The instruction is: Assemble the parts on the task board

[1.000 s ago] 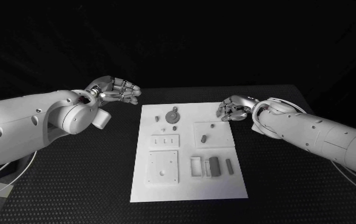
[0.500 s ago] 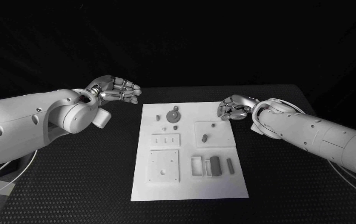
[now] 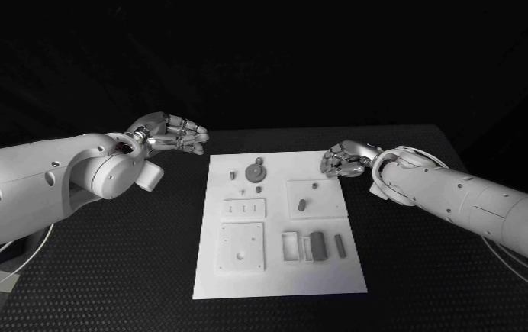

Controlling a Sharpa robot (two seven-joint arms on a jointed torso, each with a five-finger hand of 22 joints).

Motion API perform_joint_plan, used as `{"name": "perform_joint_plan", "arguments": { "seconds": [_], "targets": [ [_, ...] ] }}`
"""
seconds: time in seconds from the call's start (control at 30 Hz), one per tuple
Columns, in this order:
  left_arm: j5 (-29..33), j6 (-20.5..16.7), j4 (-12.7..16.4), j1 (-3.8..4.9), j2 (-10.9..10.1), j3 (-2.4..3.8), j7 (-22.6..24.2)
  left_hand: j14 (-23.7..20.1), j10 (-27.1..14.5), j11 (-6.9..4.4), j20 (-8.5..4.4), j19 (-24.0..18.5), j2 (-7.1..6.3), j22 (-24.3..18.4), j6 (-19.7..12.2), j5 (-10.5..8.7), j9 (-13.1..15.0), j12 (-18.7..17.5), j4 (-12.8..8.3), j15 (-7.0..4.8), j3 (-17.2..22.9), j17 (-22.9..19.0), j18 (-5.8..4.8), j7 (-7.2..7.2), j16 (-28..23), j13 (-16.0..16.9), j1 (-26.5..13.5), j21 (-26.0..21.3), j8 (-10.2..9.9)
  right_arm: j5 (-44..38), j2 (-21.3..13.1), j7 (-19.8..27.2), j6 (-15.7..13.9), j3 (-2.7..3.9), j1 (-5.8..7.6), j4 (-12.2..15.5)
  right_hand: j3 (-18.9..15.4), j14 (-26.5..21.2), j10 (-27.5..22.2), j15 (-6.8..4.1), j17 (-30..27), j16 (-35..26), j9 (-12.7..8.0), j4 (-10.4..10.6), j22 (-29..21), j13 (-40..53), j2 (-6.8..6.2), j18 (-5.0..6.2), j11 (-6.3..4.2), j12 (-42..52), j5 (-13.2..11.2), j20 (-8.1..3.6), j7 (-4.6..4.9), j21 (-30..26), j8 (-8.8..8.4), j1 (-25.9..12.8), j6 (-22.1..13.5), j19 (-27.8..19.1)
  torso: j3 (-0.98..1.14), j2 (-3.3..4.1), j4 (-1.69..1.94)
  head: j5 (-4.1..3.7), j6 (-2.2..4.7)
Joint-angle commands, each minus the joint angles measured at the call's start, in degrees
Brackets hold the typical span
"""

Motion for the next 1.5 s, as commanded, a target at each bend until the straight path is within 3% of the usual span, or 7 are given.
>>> {"name": "perform_joint_plan", "arguments": {
  "seconds": [0.03, 0.47, 0.87, 1.17, 1.5],
  "targets": [
    [-0.17, 0.78, 0.19, 0.03, 0.06, 0.04, 0.32, 0.46, -0.15, 0.25, 0.31, 0.04, 0.36, 0.07, -0.13, -0.22, -0.08, -0.35, 0.02, 0.01, -0.36, 0.07, 1.01, 0.49, -0.41, 0.05, -0.16, -0.19, -0.36, 0.4, 0.23, 0.63, 1.78, -0.1, -0.49, -0.04, -0.3, -0.37, -0.25, -0.09, -0.01, 0.24, 0.1, -0.12, 1.13, 0.32, 0.62, 1.66, 0.03, 0.48, 0.16, 0.08, 0.35, 0.29, 0.32, 0.22, 0.76, -0.43, 0.02, -0.04, -0.03, -0.23, -0.03],
    [-0.17, 0.8, 0.26, 0.04, 0.02, 0.04, 0.26, 0.47, -0.2, 0.28, 0.32, 0.04, 0.35, 0.08, -0.17, -0.22, -0.1, -0.39, 0.05, 0.02, -0.38, 0.12, 1.0, 0.53, -0.47, 0.05, -0.22, -0.21, -0.4, 1.6, 0.5, 0.84, 1.4, -0.09, -0.81, 0.05, -0.38, -0.4, -0.31, -0.12, 0.01, 0.32, 0.16, -0.17, 1.17, 0.6, 0.59, 1.66, 0.01, 0.65, 0.17, 0.06, 0.33, 0.42, 0.32, 0.48, 0.8, -0.45, 0.04, -0.03, 0.07, 0.14, -0.21],
    [-0.17, 0.8, 0.37, 0.04, 0.01, 0.04, 0.26, 0.48, -0.23, 0.29, 0.32, 0.04, 0.36, 0.1, -0.18, -0.22, -0.1, -0.42, 0.04, 0.02, -0.37, 0.16, 1.0, 0.53, -0.51, 0.05, -0.24, -0.22, -0.42, 1.3, 0.69, 0.82, 1.29, -0.09, -0.81, -0.16, -0.38, -0.45, -0.43, -0.06, 0.05, 0.46, 0.34, -0.11, 1.21, 1.05, 1.33, 1.66, 0.08, 0.9, 0.17, 0.07, 0.45, 0.67, 0.48, 0.7, 1.24, -0.5, 0.09, -0.01, -0.08, 0.34, -0.31],
    [-0.17, 0.76, 0.44, 0.04, -0.1, 0.04, 0.19, 0.49, -0.23, 0.29, 0.32, 0.04, 0.37, 0.1, -0.18, -0.22, -0.1, -0.42, 0.04, 0.02, -0.37, 0.19, 1.0, 0.54, -0.54, 0.06, -0.27, -0.23, -0.43, 1.39, 0.81, 0.7, 0.68, -0.09, -0.81, -0.44, -0.53, -0.49, -0.14, -0.14, 0.07, 0.69, 1.26, -0.1, 1.19, 1.99, 2.26, 1.66, -0.02, 1.57, 0.17, 0.08, 0.37, 1.1, 1.78, 0.7, 4.09, -0.67, 0.1, 0.01, -0.03, 0.28, -0.36],
    [-0.18, 0.82, 0.52, 0.05, -0.13, 0.04, 0.11, 0.5, -0.24, 0.3, 0.32, 0.04, 0.35, 0.11, -0.19, -0.22, -0.11, -0.43, 0.04, 0.02, -0.37, 0.22, 1.0, 0.54, -0.57, 0.06, -0.28, -0.24, -0.44, 1.31, 1.0, 0.35, 0.11, -0.09, -0.81, -0.6, -0.77, -0.22, 1.39, -1.04, -0.04, 0.84, 2.69, -0.02, 1.15, 3.11, 2.74, 1.66, -0.99, 2.61, 0.17, -0.04, -0.71, 1.68, 3.16, -0.08, 7.44, -0.56, 0.07, 0.0, -0.07, 0.42, -0.47]
  ]
}}
